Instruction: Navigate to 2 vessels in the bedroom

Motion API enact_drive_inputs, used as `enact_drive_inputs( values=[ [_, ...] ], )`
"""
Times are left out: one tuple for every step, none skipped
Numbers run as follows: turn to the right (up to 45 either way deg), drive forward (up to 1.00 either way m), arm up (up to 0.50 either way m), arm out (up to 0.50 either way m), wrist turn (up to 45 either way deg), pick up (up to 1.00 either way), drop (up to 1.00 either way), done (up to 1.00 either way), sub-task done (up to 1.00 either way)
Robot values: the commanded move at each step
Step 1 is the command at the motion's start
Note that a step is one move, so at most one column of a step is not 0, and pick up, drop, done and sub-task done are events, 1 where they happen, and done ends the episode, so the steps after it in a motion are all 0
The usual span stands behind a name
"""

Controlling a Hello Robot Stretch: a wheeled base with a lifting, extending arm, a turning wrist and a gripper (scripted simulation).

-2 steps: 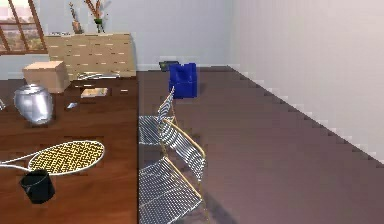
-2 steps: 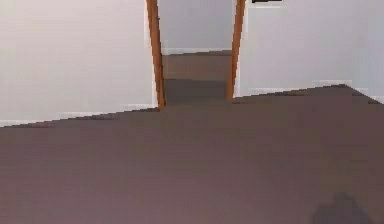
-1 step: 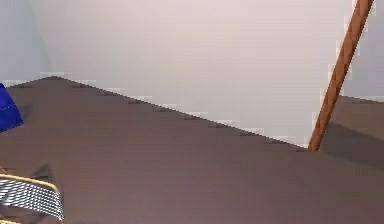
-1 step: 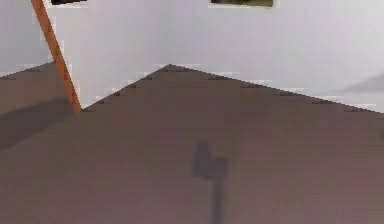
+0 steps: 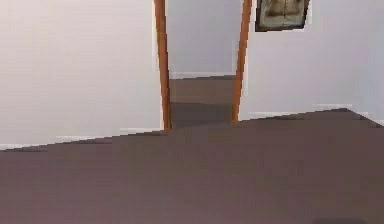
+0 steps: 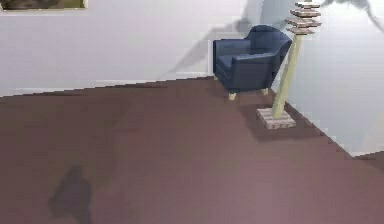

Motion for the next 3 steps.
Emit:
enact_drive_inputs(
  values=[
    [27.0, 0.0, 0.0, 0.0, 0.0, 0.0, 0.0, 0.0, 0.0],
    [0.0, 0.25, 0.0, 0.0, 0.0, 0.0, 0.0, 0.0, 0.0],
    [45.0, 0.0, 0.0, 0.0, 0.0, 0.0, 0.0, 0.0, 0.0]
  ],
)
